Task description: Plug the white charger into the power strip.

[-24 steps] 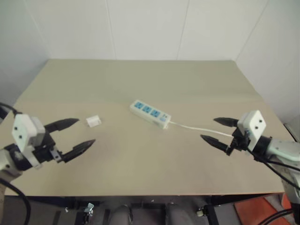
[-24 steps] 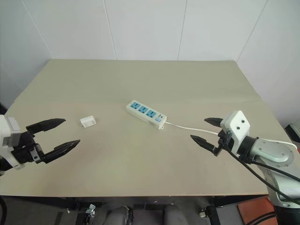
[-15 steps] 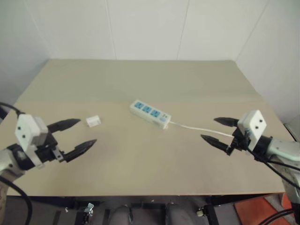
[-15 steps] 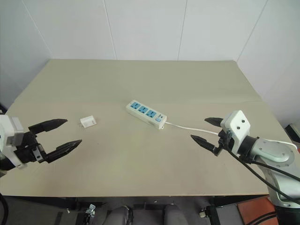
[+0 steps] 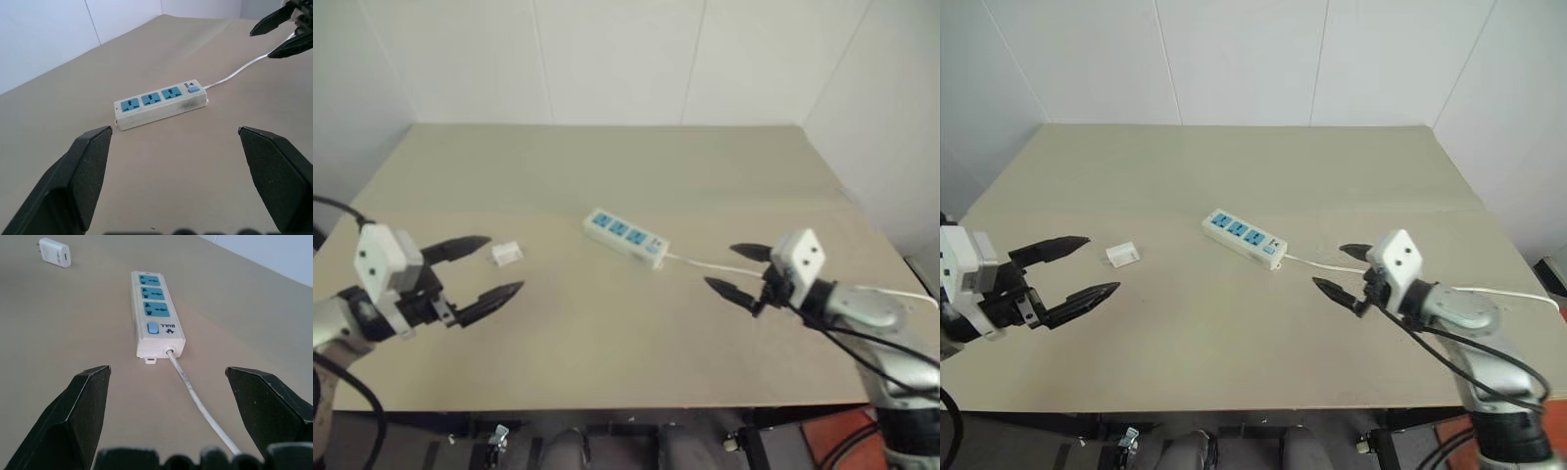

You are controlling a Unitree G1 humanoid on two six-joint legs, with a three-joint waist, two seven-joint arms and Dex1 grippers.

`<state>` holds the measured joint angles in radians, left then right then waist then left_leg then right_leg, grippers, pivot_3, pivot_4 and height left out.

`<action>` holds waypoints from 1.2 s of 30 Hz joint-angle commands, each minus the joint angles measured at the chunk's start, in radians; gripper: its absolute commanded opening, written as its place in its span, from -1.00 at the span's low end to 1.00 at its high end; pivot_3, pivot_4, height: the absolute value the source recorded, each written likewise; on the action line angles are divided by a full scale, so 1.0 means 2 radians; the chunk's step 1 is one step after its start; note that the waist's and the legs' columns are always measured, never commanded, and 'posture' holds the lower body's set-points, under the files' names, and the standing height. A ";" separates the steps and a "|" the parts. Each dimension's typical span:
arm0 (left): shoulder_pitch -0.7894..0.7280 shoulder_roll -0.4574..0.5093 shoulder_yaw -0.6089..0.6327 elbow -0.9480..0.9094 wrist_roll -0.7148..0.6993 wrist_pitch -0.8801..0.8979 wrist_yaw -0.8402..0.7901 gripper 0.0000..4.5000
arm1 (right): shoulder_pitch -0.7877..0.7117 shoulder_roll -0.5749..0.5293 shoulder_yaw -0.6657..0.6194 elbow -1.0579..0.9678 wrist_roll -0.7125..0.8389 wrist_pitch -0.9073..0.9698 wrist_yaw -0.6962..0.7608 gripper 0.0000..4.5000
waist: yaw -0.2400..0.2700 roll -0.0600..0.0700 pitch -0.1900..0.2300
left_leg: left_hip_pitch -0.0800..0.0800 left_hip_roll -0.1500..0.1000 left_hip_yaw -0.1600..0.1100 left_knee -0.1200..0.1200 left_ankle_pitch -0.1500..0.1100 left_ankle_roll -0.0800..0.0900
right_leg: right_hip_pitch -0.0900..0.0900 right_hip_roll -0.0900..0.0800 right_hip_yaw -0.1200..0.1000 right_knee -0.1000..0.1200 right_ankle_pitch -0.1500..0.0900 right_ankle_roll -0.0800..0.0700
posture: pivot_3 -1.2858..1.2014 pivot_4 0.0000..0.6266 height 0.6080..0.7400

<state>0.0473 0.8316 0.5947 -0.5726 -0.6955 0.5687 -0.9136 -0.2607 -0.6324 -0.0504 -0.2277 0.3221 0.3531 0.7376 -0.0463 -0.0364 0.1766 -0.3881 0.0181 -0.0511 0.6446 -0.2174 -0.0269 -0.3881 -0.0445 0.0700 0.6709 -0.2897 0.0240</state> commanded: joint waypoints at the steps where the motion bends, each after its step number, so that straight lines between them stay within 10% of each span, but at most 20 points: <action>1: -0.012 0.008 -0.007 -0.006 -0.008 -0.007 0.006 1.00 | -0.051 0.036 0.033 0.078 -0.050 -0.037 -0.036 0.97 | 0.000 0.000 0.000 | 0.000 0.000 0.000 0.000 0.000 0.000 | 0.000 0.000 0.000 0.000 0.000 0.000 | 0.03 -0.52 1.00; 12: -0.022 0.010 -0.014 -0.012 -0.016 -0.005 0.014 1.00 | -0.170 0.100 0.100 0.317 -0.126 -0.091 -0.027 0.89 | 0.001 0.000 0.000 | -0.001 0.000 0.000 -0.001 0.000 0.000 | -0.001 0.000 0.000 -0.001 0.000 0.000 | 0.03 -0.52 1.00; 25: -0.019 0.015 -0.010 -0.017 -0.028 -0.004 0.014 1.00 | -0.164 0.092 0.100 0.344 -0.127 -0.100 0.022 -0.94 | 0.000 0.000 0.000 | 0.000 0.000 0.000 -0.001 0.000 0.000 | 0.000 0.000 0.000 -0.001 0.000 0.000 | 0.03 -0.52 1.00; 36: -0.025 0.025 -0.019 -0.009 -0.037 -0.002 0.009 1.00 | -0.041 0.044 0.082 0.092 -0.085 -0.019 0.056 -0.99 | 0.002 0.000 0.000 | -0.001 0.000 -0.001 -0.001 -0.001 0.001 | -0.001 0.000 -0.001 -0.002 0.000 0.000 | 0.03 -0.52 1.00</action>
<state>0.0055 0.8652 0.5467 -0.5757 -0.7504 0.5713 -0.8934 -0.3661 -0.5288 0.1383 0.0554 0.1199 0.2854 0.8367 -0.0427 -0.0357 0.1770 -0.3903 0.0181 -0.0523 0.6423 -0.2190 -0.0255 -0.3893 -0.0452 0.0686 0.6668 -0.2892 0.0237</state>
